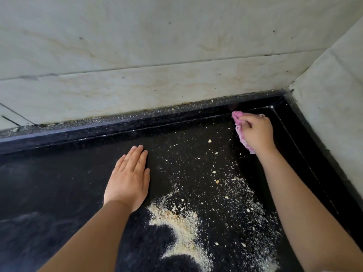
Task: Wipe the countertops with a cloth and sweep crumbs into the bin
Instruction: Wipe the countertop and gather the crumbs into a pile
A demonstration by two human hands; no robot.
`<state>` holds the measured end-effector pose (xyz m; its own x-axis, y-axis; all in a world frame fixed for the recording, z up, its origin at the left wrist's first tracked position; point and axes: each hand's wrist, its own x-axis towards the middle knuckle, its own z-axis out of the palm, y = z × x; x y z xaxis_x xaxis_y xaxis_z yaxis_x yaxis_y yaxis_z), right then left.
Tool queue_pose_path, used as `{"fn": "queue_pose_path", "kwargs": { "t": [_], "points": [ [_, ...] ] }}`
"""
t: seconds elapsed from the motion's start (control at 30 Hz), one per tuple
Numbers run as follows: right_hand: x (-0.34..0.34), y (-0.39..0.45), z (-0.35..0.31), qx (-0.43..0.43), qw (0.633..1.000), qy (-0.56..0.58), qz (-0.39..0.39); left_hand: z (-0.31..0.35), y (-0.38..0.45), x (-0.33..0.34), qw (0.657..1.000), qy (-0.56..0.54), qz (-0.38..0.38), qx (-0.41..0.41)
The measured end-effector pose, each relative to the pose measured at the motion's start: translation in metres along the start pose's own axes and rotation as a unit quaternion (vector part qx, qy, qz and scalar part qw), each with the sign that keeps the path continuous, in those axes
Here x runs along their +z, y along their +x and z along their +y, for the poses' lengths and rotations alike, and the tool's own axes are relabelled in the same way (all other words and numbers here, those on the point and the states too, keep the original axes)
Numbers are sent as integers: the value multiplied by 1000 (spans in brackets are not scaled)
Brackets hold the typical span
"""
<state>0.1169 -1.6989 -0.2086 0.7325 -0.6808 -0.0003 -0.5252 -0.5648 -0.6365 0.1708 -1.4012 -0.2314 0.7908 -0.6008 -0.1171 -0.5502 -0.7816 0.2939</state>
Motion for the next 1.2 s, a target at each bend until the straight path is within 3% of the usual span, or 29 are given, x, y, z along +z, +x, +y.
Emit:
{"fn": "queue_pose_path", "kwargs": {
  "t": [0.1, 0.17, 0.2, 0.27, 0.33, 0.43, 0.5, 0.6, 0.63, 0.7, 0.77, 0.8, 0.9, 0.97, 1.03, 1.13, 1.2],
  "points": [
    [-9, -28, -13, -30, 986, -58, -155, 0, 0, 0, 1000, -2, 1, 1],
    [-26, -45, -24, -43, 960, -15, -277, 0, 0, 1, 1000, 4, 2, 4],
    [-32, -49, -27, -40, 958, 22, -282, -1, 1, 1, 1000, 7, 4, 6],
    [-31, -44, -30, -43, 980, 73, -178, 0, 1, 1, 1000, 8, 5, 7],
    [-15, -28, -33, -67, 993, 40, -88, 0, 0, 1, 1000, 8, 9, 4],
    [14, -24, -38, -76, 993, -61, -69, 0, 1, 1, 1000, 8, 8, 2],
    [17, -36, -41, -78, 984, -89, -129, 0, 1, 2, 1000, 11, 9, 0],
    [-2, -57, -44, -98, 946, -16, -307, 0, 1, 1, 1000, 11, 10, -1],
    [-7, -59, -45, -82, 949, 28, -304, 0, 1, 1, 1000, 11, 8, 0],
    [-9, -53, -42, -69, 980, 62, -175, 0, 0, 1, 1000, 12, 7, -1],
    [2, -36, -41, -73, 996, -31, -34, 0, 0, 1, 1000, 10, 12, -2],
    [8, -28, -41, -61, 995, -85, -5, 0, 0, 1, 1000, 8, 13, -2],
    [29, -18, -45, -14, 986, -163, -26, -1, 0, 2, 1000, 7, 6, 0],
    [31, -23, -54, -34, 979, -194, -55, 0, 1, 2, 1000, 10, 10, 1],
    [22, -27, -63, -100, 969, -186, -131, 0, 0, 1, 1000, 11, 10, -1],
    [-6, -31, -73, -106, 943, -189, -252, -1, 0, 1, 1000, 8, 7, 1],
    [-11, -25, -73, -116, 954, -198, -193, -1, 0, 1, 1000, 14, 0, -3]
  ]
}}
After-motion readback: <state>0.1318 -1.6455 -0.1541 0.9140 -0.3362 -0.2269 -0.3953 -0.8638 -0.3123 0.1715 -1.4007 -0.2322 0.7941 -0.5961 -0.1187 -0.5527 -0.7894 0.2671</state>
